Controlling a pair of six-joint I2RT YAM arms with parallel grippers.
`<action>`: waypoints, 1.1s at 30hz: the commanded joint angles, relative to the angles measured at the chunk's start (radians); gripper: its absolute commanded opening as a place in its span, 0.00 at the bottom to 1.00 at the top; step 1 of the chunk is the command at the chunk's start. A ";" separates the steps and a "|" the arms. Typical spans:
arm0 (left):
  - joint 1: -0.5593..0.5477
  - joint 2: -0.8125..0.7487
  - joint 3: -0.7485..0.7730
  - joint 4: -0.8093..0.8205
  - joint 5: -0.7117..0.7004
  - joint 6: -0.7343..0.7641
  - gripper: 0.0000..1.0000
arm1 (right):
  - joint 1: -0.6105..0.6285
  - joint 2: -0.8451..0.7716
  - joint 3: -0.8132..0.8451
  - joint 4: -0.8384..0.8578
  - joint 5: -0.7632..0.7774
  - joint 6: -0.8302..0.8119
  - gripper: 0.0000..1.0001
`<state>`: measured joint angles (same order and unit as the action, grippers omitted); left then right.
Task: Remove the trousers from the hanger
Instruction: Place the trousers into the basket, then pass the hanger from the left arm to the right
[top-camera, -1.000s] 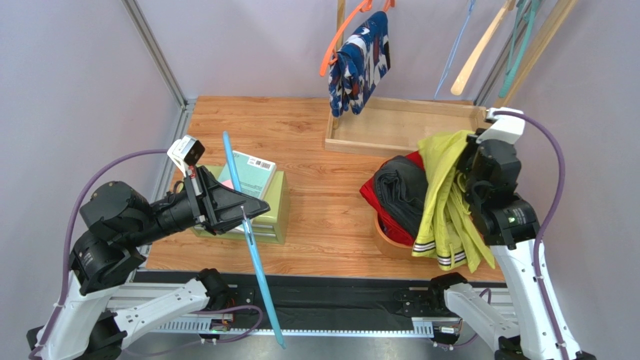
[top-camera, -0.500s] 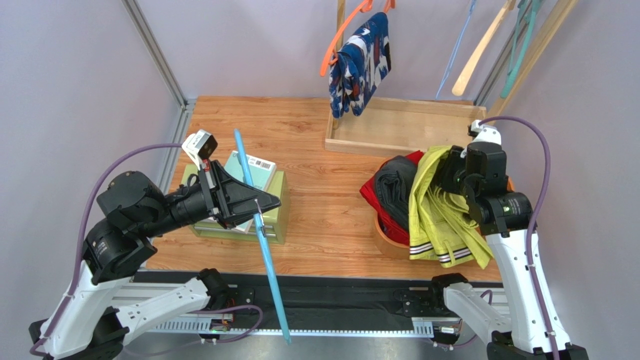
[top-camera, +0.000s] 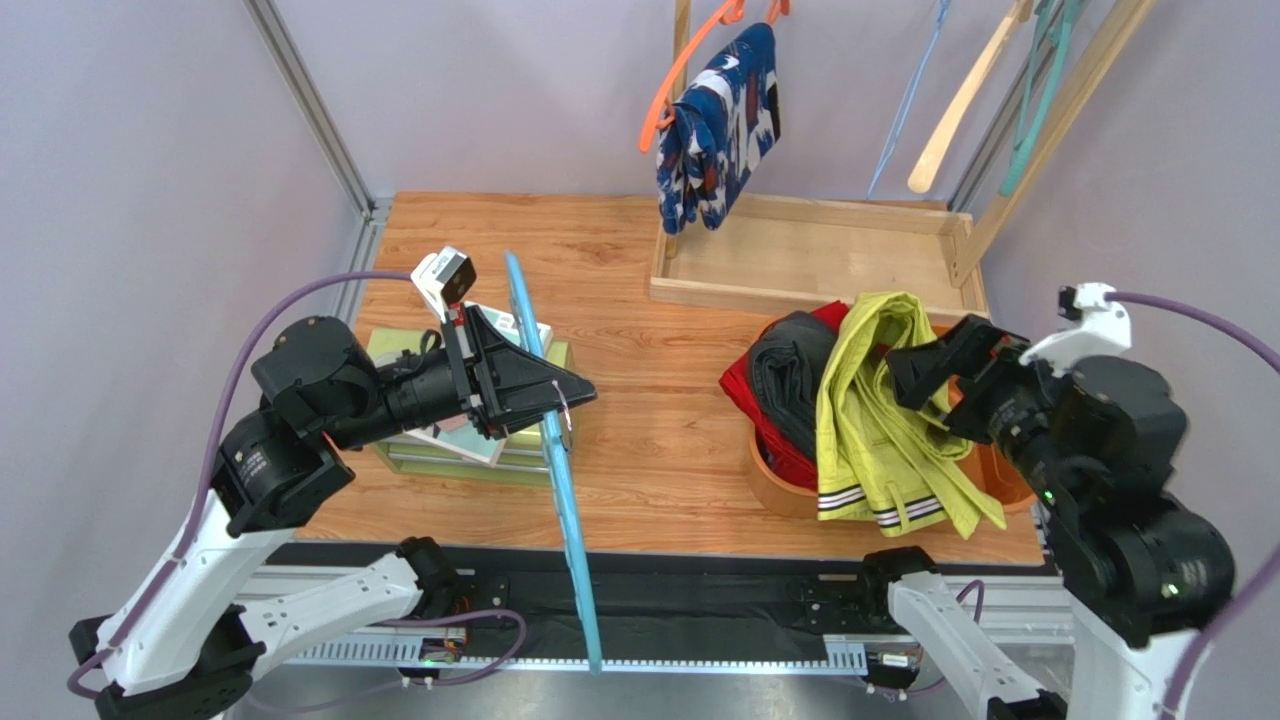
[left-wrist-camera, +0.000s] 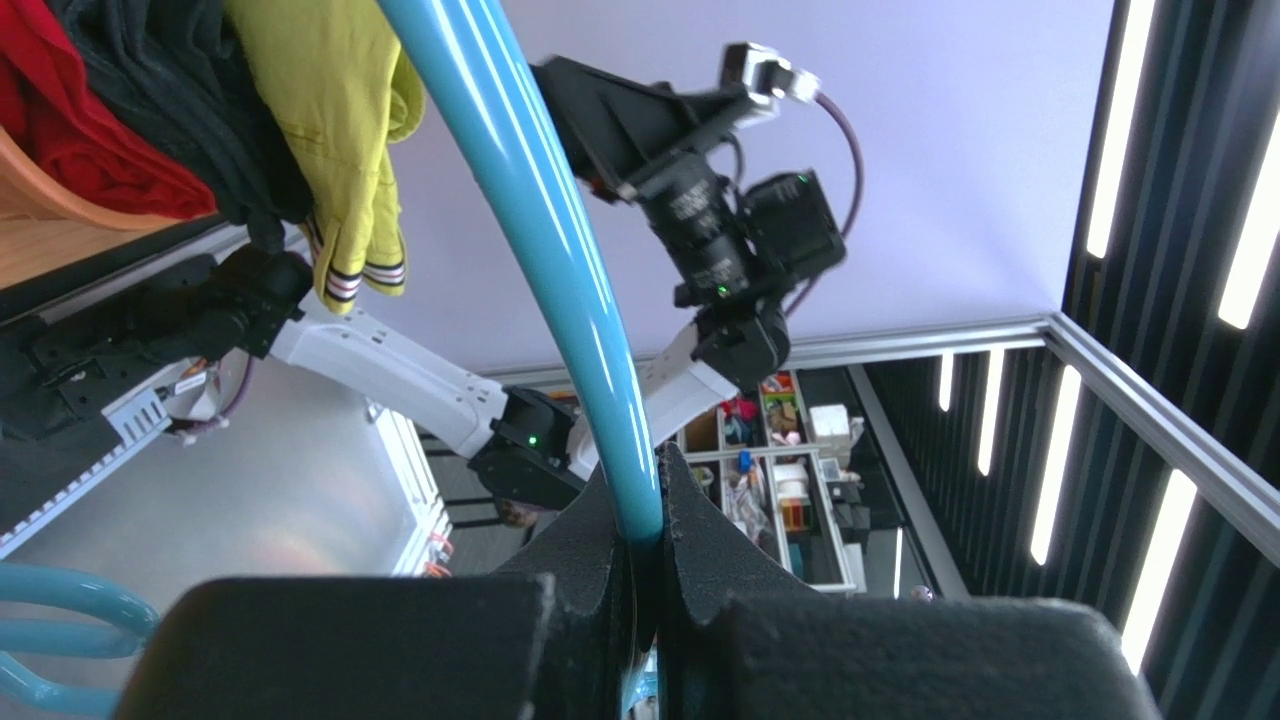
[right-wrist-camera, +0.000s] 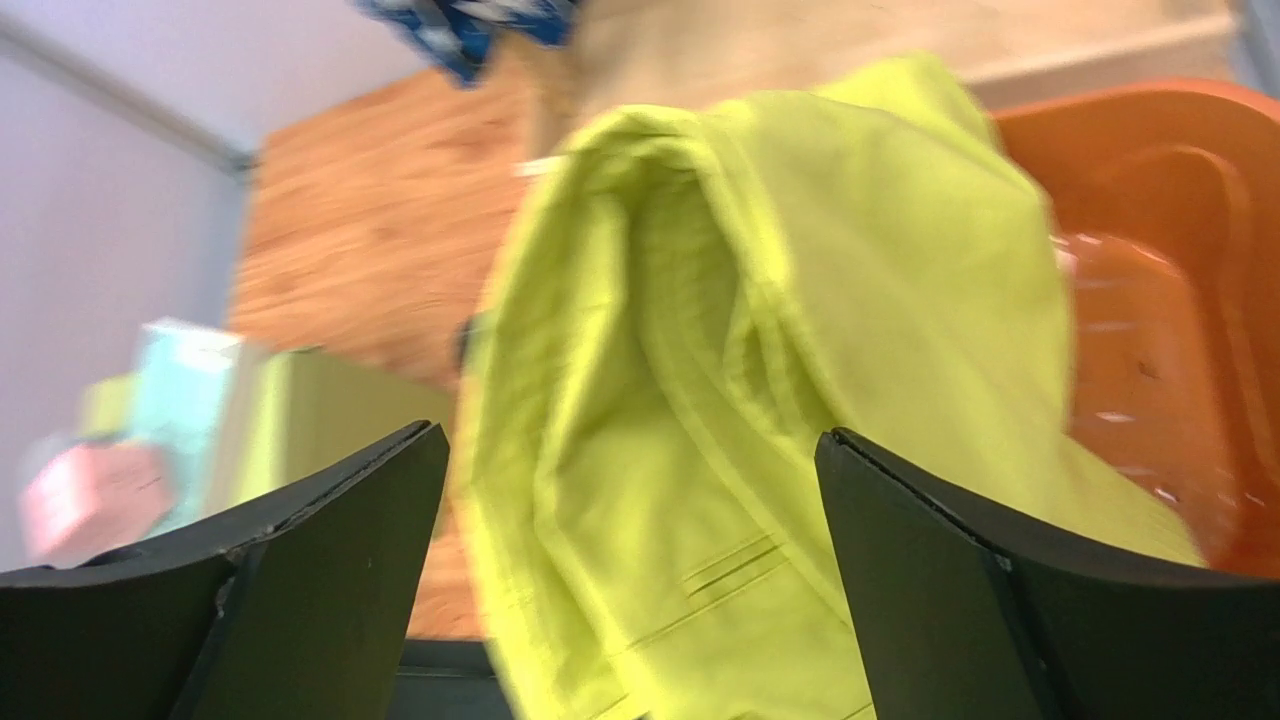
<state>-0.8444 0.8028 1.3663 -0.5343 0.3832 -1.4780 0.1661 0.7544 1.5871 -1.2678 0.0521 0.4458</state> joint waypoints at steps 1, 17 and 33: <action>-0.001 -0.005 0.001 0.066 -0.007 -0.007 0.00 | 0.003 0.077 0.112 0.009 -0.286 -0.019 1.00; -0.001 0.070 0.111 -0.033 -0.329 0.018 0.00 | 0.585 0.416 0.389 0.085 -0.519 -0.032 1.00; -0.001 -0.031 0.198 -0.176 -0.668 -0.010 0.00 | 1.316 0.416 0.074 0.426 0.109 -0.111 0.83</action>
<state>-0.8444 0.7792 1.5333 -0.7200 -0.1967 -1.4719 1.4078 1.1736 1.7222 -1.0054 -0.0895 0.3836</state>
